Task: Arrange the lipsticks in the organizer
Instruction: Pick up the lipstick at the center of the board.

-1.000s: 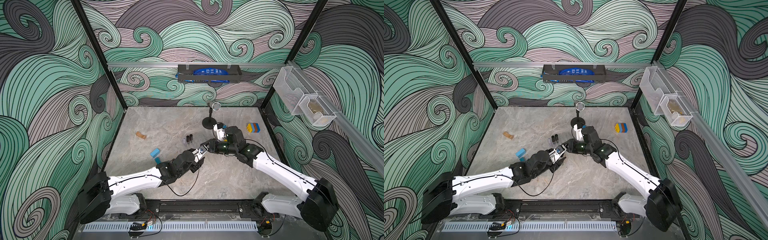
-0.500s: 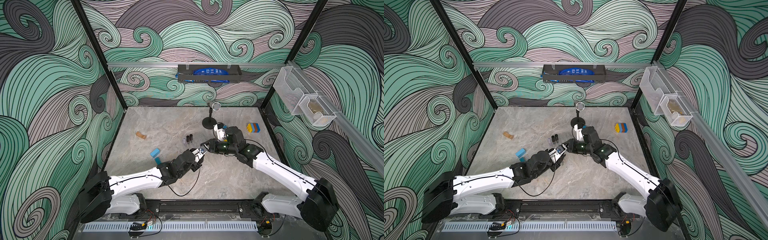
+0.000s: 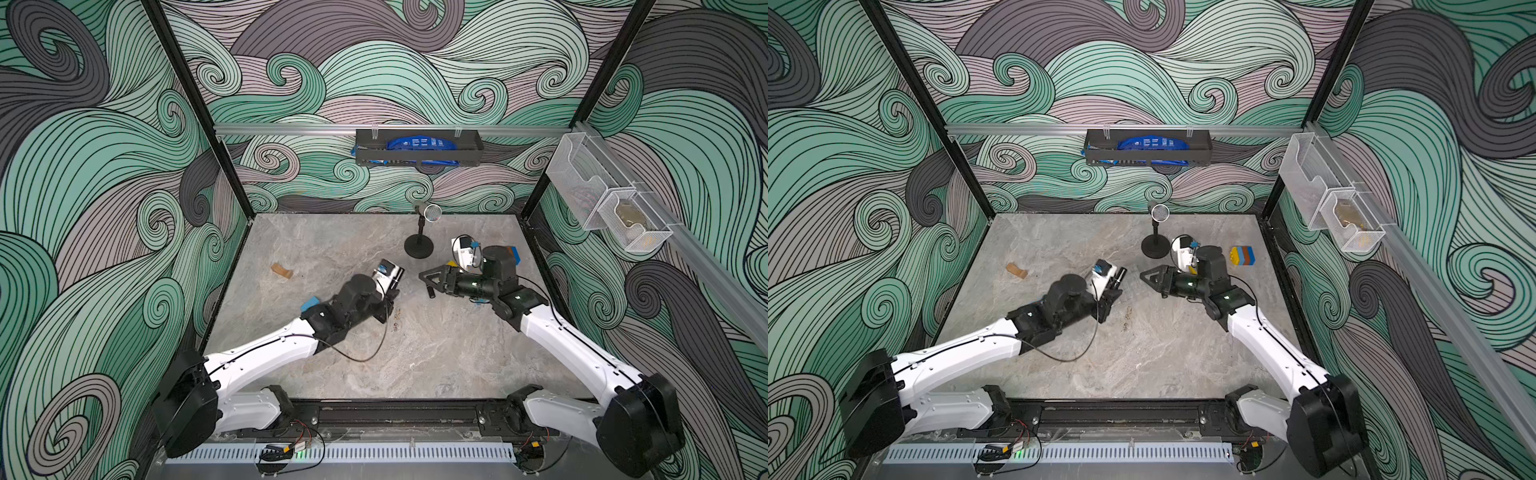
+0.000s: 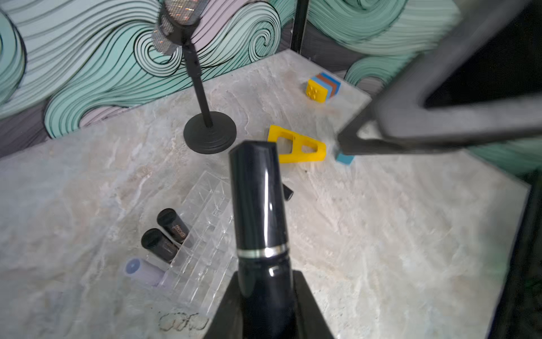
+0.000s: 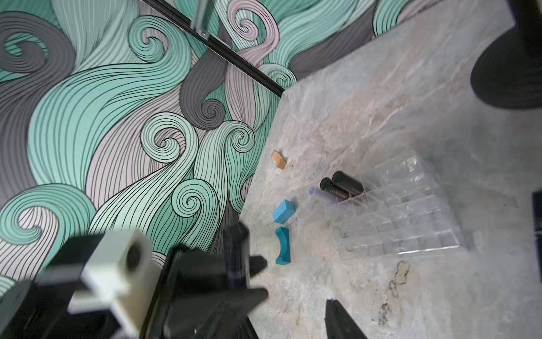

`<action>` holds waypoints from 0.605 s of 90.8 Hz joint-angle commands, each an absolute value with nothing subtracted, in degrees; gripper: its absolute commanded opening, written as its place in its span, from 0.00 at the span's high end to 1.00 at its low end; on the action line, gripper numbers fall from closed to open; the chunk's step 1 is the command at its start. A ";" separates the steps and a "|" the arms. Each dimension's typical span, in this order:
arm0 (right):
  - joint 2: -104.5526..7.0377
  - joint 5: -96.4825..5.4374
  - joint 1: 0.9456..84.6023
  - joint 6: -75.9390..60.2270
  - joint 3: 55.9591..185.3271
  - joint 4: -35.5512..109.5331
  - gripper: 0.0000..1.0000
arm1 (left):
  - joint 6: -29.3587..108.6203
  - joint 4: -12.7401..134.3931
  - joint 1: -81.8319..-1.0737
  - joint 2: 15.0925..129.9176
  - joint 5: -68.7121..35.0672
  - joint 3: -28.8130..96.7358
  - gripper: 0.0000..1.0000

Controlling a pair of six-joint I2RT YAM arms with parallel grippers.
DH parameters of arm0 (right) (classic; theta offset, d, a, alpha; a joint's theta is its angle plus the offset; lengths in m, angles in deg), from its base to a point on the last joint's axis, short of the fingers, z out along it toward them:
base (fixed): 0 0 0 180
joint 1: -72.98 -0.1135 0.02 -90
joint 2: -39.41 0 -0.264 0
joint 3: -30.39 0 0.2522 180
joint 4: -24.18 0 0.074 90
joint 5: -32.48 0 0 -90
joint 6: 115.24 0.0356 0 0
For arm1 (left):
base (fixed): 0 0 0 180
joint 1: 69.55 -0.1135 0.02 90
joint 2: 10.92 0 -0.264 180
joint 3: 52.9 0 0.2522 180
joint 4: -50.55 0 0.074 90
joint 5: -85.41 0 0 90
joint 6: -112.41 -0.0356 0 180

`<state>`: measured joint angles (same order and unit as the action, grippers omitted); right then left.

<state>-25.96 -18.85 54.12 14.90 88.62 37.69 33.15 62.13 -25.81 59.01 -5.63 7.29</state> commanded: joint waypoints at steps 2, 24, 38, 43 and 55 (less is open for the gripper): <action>-21.98 -3.48 55.50 12.78 81.16 21.47 0.42 | 49.31 59.60 -33.87 58.97 -35.79 9.55 0.98; -16.76 -6.85 54.14 28.73 67.25 -17.22 0.38 | 74.36 28.15 -39.39 67.28 -64.86 9.18 1.00; -20.22 -7.33 51.67 28.93 70.18 -16.29 0.38 | 96.82 -5.93 -39.45 77.03 -68.90 6.86 1.00; -21.74 -7.56 51.01 29.82 71.50 -16.94 0.38 | 103.91 -14.85 -39.37 80.37 -68.80 6.92 1.00; -25.16 -8.21 49.96 29.88 75.26 -13.82 0.39 | 103.41 -15.13 -39.15 81.52 -69.64 6.27 1.00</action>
